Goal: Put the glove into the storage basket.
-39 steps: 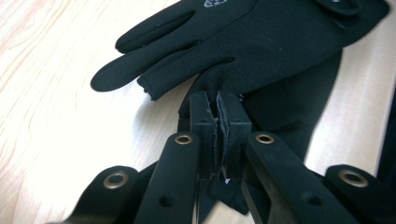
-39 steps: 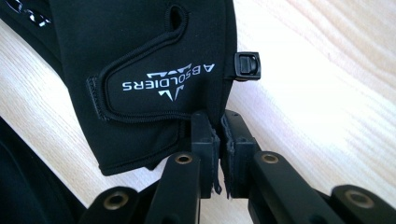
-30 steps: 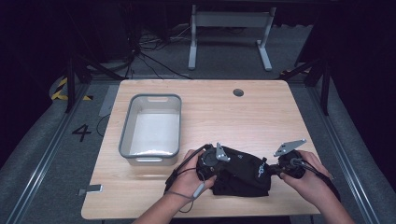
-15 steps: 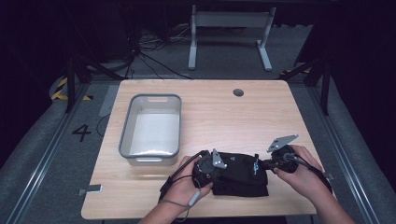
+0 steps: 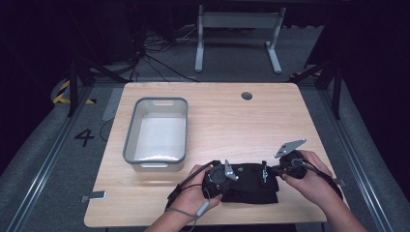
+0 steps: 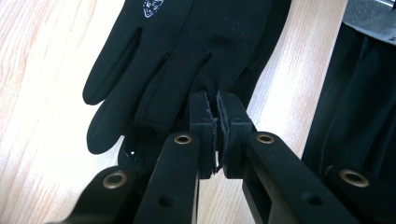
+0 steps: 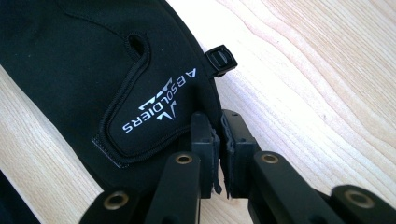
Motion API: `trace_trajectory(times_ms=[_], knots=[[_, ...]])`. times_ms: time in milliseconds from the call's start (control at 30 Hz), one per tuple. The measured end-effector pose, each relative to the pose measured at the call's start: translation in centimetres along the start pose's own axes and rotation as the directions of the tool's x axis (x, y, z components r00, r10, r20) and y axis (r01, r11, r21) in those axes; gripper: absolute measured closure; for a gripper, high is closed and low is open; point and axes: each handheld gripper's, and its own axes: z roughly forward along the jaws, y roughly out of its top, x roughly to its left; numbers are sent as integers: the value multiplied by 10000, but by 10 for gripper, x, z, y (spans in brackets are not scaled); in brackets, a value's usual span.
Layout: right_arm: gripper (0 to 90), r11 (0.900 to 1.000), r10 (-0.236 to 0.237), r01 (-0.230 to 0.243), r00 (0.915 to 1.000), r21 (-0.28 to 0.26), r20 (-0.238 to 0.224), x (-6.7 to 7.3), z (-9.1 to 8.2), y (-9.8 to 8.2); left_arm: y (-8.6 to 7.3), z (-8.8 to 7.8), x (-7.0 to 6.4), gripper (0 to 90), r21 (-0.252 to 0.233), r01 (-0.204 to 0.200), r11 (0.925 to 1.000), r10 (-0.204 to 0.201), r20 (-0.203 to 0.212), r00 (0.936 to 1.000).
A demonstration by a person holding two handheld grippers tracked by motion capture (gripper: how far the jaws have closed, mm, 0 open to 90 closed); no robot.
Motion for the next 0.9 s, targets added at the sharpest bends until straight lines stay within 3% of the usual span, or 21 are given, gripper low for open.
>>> trace_trajectory(times_ms=[367, 600, 700, 767, 833, 867, 900], knots=[[849, 9995, -33, 36, 9999, 298, -119, 4, 9, 0, -2, 7, 4, 862, 432, 200, 9989, -208, 190, 9996], [845, 9986, 49, -37, 9997, 530, -228, 3, 13, -1, -2, 13, 3, 861, 677, 98, 9977, -122, 353, 9993], [828, 9981, 69, -52, 9996, 615, -272, 3, 14, -2, -3, 17, 4, 855, 945, 239, 9952, -298, 618, 9976], [736, 9982, 96, -76, 9994, 589, -326, 3, 15, -2, -6, 20, 8, 750, 1056, 350, 9938, -460, 1041, 9935], [711, 9984, 135, -113, 9992, 559, -378, 2, 15, -2, -7, 20, 9, 681, 1058, 466, 9933, -596, 1230, 9906], [695, 9985, 187, -167, 9991, 514, -386, 2, 14, -2, -8, 18, 12, 640, 1103, 581, 9922, -750, 1562, 9849], [695, 9985, 187, -167, 9991, 514, -386, 2, 14, -2, -8, 18, 12, 612, 1103, 581, 9922, -750, 1562, 9849]])
